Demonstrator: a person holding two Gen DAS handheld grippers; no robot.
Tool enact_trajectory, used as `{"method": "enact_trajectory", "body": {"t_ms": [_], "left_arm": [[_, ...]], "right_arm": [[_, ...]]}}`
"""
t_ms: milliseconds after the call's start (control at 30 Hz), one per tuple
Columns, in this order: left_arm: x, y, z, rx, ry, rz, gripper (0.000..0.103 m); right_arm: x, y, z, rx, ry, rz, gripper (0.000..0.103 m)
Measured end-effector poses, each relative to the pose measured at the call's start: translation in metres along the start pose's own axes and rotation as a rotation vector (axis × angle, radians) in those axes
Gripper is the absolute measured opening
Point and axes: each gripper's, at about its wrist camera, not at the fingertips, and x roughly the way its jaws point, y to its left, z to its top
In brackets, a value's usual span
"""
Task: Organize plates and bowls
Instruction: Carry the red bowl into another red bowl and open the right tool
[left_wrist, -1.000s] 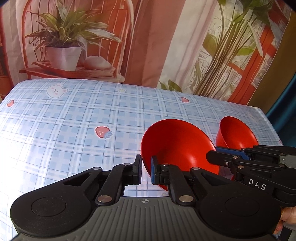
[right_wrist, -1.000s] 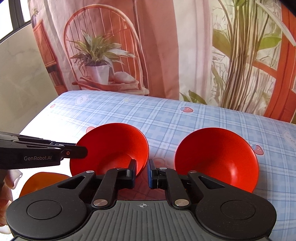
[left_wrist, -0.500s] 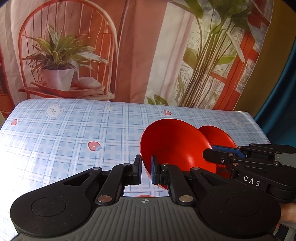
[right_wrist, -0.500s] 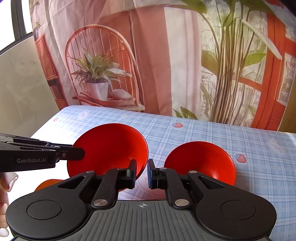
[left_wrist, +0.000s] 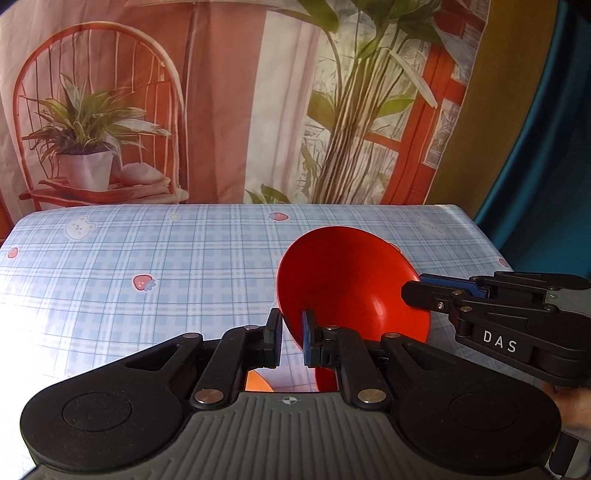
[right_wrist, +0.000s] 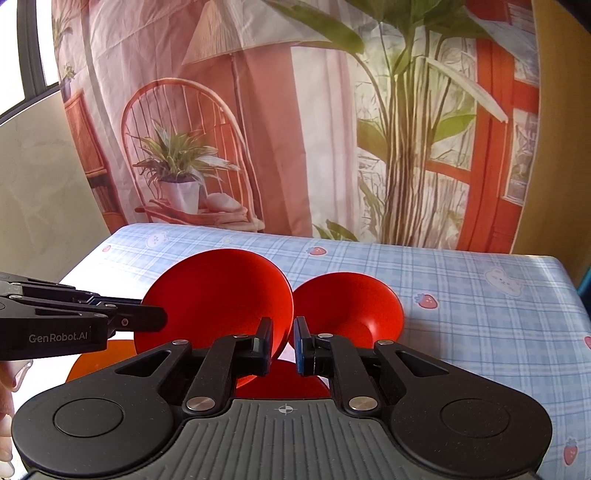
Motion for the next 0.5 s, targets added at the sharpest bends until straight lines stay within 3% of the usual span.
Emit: {"method": "enact_trajectory", "body": {"t_ms": [500], "left_arm": [[0.005, -0.026, -0.023, 0.019, 0.055, -0.048, 0.013]], "right_arm": [[-0.026, -0.024, -0.030, 0.025, 0.021, -0.040, 0.011]]}}
